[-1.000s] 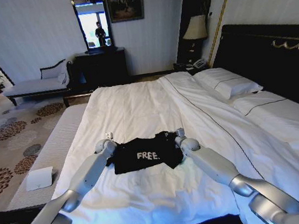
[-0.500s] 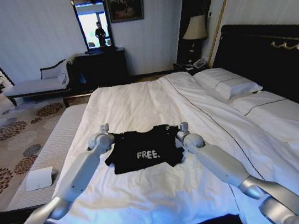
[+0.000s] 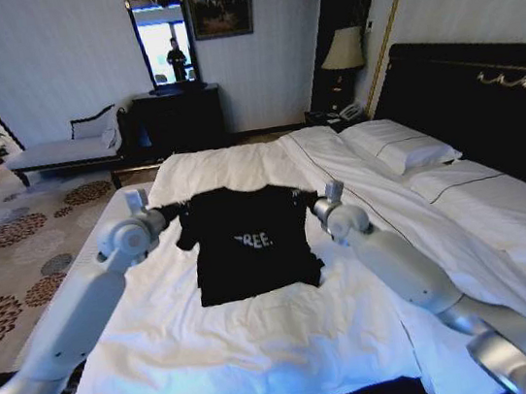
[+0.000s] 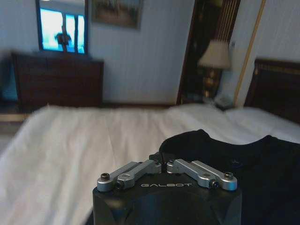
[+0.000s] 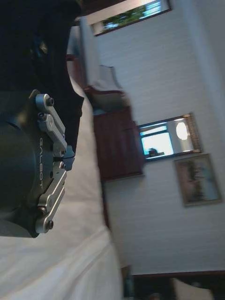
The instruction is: Fold the clothes on the bed.
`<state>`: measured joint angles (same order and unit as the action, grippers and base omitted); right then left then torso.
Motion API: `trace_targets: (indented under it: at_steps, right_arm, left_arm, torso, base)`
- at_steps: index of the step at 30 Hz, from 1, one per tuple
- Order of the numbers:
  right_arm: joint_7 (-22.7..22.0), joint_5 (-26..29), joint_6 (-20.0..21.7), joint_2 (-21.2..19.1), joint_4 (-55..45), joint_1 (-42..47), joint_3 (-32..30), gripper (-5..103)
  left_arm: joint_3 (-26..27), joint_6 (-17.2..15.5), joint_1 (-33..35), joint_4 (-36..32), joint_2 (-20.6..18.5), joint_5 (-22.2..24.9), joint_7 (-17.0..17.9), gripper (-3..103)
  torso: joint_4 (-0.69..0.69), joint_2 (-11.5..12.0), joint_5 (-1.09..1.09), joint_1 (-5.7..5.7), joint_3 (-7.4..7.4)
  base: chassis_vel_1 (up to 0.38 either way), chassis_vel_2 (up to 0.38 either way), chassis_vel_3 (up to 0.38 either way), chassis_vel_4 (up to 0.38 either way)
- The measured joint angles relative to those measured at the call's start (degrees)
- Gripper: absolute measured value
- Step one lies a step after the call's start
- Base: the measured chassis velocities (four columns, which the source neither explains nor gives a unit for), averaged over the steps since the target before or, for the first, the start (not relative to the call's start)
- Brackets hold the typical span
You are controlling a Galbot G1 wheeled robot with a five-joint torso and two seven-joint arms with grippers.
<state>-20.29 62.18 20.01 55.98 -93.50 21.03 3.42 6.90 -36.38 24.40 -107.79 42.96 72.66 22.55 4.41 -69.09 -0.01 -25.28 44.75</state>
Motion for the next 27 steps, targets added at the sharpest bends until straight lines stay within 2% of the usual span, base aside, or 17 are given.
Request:
trace_targets:
  at_steps: [4, 5, 9, 14, 21, 26, 27]
  right_arm:
    - [-2.3, 4.4, 1.1, -0.6, -1.3, -7.5, 0.8, 0]
    - [-2.3, 4.4, 1.1, -0.6, -1.3, -7.5, 0.8, 0]
    - [-3.8, 8.6, 1.8, -1.8, -1.8, -13.8, 1.9, 0]
    - [-4.4, 11.7, 2.1, -2.6, -1.7, -18.9, 2.6, 0]
    - [-5.5, 14.0, 2.5, -3.4, -3.8, -22.2, 3.0, 0]
    - [-8.1, 17.8, 3.5, -4.2, -8.8, -22.6, 2.0, 0]
    - [-8.1, 17.8, 3.5, -4.2, -8.8, -22.6, 2.0, 0]
  left_arm:
    - [-0.4, 1.1, -6.3, -0.7, -2.6, 2.7, 0.4, 0]
    - [-0.4, 1.1, -6.3, -0.7, -2.6, 2.7, 0.4, 0]
    - [-2.2, 1.1, -13.8, -0.8, -5.5, 6.3, 0.9, 0]
    - [-3.7, 0.7, -20.6, -0.6, -7.4, 10.4, 1.8, 0]
    - [-3.0, 0.4, -23.7, -3.1, -10.5, 14.9, 2.4, 0]
    - [4.0, 0.1, -18.2, -9.3, -17.8, 19.6, 2.7, 0]
    - [4.0, 0.1, -18.2, -9.3, -17.8, 19.6, 2.7, 0]
  torso:
    - [0.0, 0.0, 0.01, -0.01, 0.01]
    - [0.0, 0.0, 0.01, -0.01, 0.01]
    - [0.0, 0.0, 0.01, -0.01, 0.01]
    - [0.01, 0.0, 0.02, 0.0, 0.0]
    - [0.02, 0.0, 0.02, -0.01, 0.01]
    - [0.0, 0.0, -0.01, -0.01, 0.0]
    - [0.0, 0.0, -0.01, -0.01, 0.0]
  base:
    - [0.0, 0.0, 0.0, 0.0]
    - [0.0, 0.0, 0.0, 0.0]
    - [0.0, 0.0, 0.0, 0.0]
    - [0.0, 0.0, 0.0, 0.0]
    - [0.0, 0.0, 0.0, 0.0]
    - [0.0, 0.0, 0.0, 0.0]
    - [0.0, 0.0, 0.0, 0.0]
